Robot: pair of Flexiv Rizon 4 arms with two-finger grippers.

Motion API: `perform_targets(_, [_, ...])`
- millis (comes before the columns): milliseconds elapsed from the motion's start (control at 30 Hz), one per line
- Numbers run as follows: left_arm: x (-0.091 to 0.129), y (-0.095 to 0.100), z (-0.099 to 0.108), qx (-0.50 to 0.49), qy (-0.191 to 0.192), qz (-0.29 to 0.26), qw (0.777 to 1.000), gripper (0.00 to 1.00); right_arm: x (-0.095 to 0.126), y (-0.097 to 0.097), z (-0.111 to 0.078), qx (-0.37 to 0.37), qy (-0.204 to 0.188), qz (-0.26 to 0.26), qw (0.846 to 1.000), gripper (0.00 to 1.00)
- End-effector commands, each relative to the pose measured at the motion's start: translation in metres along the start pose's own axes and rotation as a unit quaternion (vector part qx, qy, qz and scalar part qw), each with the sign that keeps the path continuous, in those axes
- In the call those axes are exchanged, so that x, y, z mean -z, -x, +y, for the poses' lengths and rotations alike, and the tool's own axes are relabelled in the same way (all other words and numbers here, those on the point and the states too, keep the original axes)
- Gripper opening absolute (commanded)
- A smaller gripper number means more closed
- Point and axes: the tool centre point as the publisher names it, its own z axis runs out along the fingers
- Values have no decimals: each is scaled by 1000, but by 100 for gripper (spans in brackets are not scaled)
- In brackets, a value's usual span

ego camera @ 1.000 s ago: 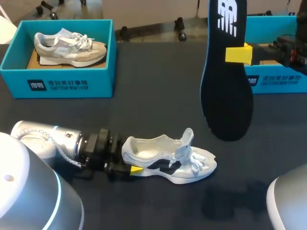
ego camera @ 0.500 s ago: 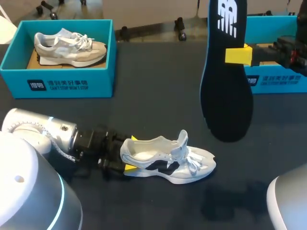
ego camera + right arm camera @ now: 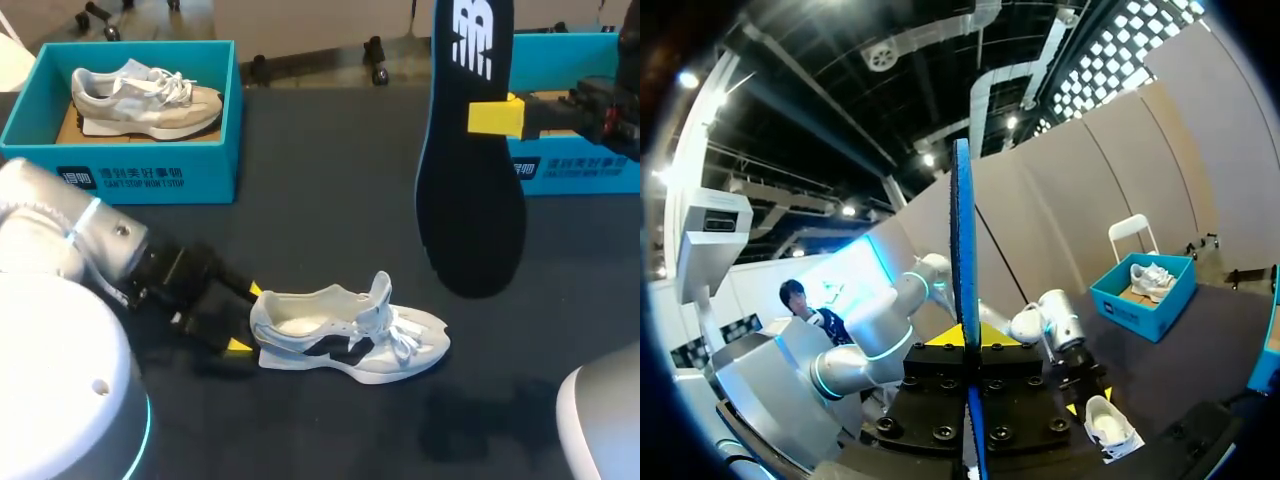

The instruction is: Take the shoe out of the shoebox, open the shoe tongue, remove and reinsert the insole, then place the shoe into the shoebox

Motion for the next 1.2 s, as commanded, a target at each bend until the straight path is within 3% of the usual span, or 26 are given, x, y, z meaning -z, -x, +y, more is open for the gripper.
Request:
perform_targets(33, [14,-1,-10,-14,121,21,992,100,-5,0,2,-1,-1,-1,1000,0])
perform_targets(467, [14,-1,-10,-14,121,21,992,100,-5,0,2,-1,-1,-1,1000,0])
perform_targets(567, [15,2,-17,-12,151,0,989,100,-5,0,2,-1,-1,-1,1000,0])
perform_targets(633, [16,3,-22,-26,192,-16,981,100,-5,0,2,-1,-1,-1,1000,0])
perform_targets(800, [20,-1,-36,-40,254,-17,966,100,-5,0,2,-1,-1,-1,1000,0])
perform_targets(967, [22,-2,-37,-49,331,-20,942,100,-5,0,2,-1,-1,-1,1000,0])
perform_targets(1200, [21,1,-32,-35,395,-37,917,100,-5,0,2,-1,-1,-1,1000,0])
